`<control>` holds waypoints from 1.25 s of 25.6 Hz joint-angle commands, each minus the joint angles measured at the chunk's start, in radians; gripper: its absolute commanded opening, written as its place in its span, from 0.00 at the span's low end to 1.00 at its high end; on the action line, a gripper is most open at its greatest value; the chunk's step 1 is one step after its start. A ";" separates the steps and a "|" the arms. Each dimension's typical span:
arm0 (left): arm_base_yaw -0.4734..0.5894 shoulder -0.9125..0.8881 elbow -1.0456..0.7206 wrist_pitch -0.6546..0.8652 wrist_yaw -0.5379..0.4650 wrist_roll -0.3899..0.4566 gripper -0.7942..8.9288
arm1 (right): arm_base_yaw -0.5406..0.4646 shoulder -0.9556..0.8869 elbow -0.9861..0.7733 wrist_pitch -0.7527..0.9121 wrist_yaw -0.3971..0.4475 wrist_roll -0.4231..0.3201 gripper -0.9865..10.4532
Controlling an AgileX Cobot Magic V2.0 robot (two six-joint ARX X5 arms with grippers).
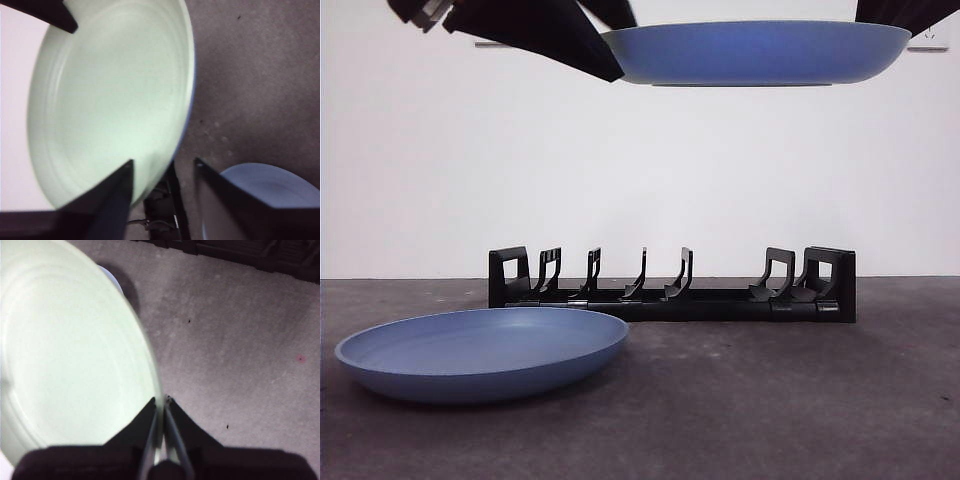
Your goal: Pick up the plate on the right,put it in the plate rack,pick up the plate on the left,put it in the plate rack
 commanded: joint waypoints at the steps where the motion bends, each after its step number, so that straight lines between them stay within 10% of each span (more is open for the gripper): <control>1: -0.004 0.004 0.000 -0.014 0.003 -0.022 0.07 | 0.002 0.003 0.003 0.007 -0.008 0.008 0.08; 17: -0.004 0.005 0.000 -0.058 0.003 -0.050 0.07 | 0.002 0.003 0.003 0.020 -0.034 0.010 0.09; 24: -0.004 0.005 0.000 -0.061 0.003 -0.076 0.07 | 0.002 0.003 0.003 0.058 -0.130 0.011 0.34; 32: -0.010 0.005 0.000 -0.071 0.057 -0.174 0.07 | 0.000 -0.005 0.024 0.133 -0.161 0.015 0.34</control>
